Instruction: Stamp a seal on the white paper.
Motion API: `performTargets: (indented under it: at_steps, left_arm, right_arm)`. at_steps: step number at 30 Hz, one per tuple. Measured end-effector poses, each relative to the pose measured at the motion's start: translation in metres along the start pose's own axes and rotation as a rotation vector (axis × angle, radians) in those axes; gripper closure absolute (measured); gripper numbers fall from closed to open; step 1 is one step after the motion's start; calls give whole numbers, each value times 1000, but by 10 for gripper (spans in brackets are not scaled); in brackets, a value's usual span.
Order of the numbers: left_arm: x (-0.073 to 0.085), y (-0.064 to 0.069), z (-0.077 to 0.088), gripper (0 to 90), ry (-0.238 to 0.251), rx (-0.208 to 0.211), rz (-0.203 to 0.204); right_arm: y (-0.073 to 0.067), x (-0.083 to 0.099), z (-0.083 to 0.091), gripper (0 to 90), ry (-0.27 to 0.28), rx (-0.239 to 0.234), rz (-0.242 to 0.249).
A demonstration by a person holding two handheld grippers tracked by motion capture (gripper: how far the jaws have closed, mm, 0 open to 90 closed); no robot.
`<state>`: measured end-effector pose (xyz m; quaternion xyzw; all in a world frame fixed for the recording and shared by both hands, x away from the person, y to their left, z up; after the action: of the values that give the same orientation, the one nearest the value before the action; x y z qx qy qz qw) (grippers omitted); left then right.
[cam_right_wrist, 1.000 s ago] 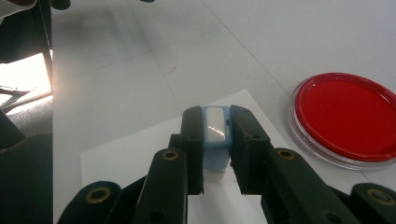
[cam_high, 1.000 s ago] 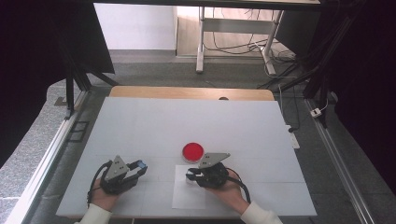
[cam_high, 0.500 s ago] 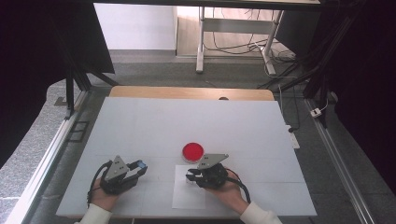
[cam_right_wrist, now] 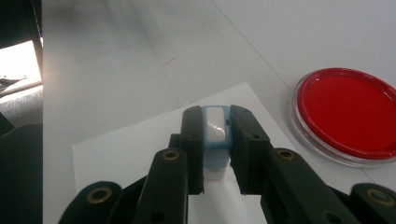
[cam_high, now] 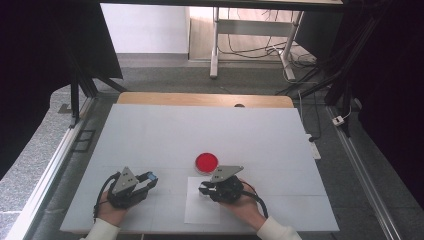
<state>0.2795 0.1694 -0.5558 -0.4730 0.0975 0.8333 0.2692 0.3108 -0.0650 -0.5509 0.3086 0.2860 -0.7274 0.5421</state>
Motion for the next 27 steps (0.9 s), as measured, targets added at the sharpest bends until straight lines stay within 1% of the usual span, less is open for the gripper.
performTargets:
  at_steps: [2, 8, 12, 17, 19, 20, 27]
  left_arm:
    - [0, 0, 0, 649, 0, 0, -1]
    - [0, 0, 0, 649, 1, 0, -1]
    - [0, 0, 0, 649, 1, -2, -1]
    - [0, 0, 1, 649, 2, -3, 0]
    - [0, 0, 1, 650, 2, -3, 1]
    - [0, 1, 1, 649, 2, -2, 1]
    - [-1, 1, 0, 649, 2, -2, 0]
  right_arm:
    - [0, 1, 0, 754, -8, 0, -9]
    - [-1, 2, -2, 756, -27, 10, -7]
    - [-1, 3, -3, 757, -25, 13, 5]
    - [-2, 4, -3, 759, -23, 16, 5]
    - [-2, 4, -3, 759, -29, 22, 14]
    - [-2, 4, -3, 760, -23, 24, 8]
    - [-2, 4, -3, 761, -29, 25, 14]
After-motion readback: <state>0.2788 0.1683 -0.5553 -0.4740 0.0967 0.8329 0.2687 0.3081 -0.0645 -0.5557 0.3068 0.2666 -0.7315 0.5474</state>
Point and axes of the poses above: each handheld gripper's, and its own axes: z roughly backward along the jaws, x roughly out of its underside, y roughly to its right, the point moved 7 cm from there along -z, roughly forward along the jaws, and after that the axes turned 7 degrees about -x, right-handed, at the moved point
